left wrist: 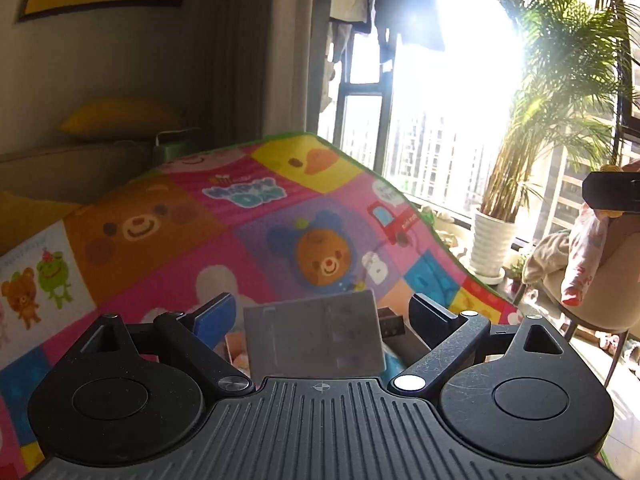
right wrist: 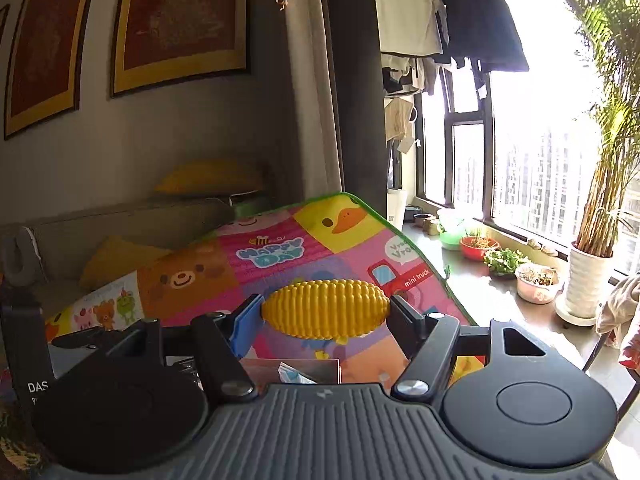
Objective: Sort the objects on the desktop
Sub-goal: 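Carry the corn toy and charger over the pink box and release both inside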
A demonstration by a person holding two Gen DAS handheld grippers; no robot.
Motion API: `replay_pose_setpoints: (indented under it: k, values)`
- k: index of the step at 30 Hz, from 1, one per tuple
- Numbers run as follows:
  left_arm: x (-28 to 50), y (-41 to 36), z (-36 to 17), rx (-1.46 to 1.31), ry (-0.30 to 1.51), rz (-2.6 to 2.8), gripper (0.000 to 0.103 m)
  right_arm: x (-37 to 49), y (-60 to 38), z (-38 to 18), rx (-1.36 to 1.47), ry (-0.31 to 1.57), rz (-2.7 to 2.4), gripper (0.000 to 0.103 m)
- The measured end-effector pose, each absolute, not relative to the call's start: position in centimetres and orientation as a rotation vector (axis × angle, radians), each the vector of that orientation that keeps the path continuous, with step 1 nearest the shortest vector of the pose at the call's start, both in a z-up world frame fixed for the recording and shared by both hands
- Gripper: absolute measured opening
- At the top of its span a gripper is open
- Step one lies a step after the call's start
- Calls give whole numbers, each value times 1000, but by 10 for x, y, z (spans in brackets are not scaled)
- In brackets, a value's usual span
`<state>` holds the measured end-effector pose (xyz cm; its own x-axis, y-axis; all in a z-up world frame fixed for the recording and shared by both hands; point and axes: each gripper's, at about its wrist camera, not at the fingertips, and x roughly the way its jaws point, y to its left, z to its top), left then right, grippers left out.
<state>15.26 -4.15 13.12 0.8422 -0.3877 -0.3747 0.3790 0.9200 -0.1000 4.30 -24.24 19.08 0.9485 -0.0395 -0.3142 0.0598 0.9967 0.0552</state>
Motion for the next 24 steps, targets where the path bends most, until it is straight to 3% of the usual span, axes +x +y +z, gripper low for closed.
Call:
replay_pose_setpoints:
  k: [7, 15, 24]
  values:
    - [118, -3, 84, -64, 471, -375, 101, 85, -242, 148, 78, 448, -51, 67]
    - [69, -15, 37, -17, 544, -405, 102, 131, -220, 121, 194, 585, 43, 68]
    - [78, -17, 23, -37, 596, -411, 103, 129, -240, 99, 231, 634, 12, 79]
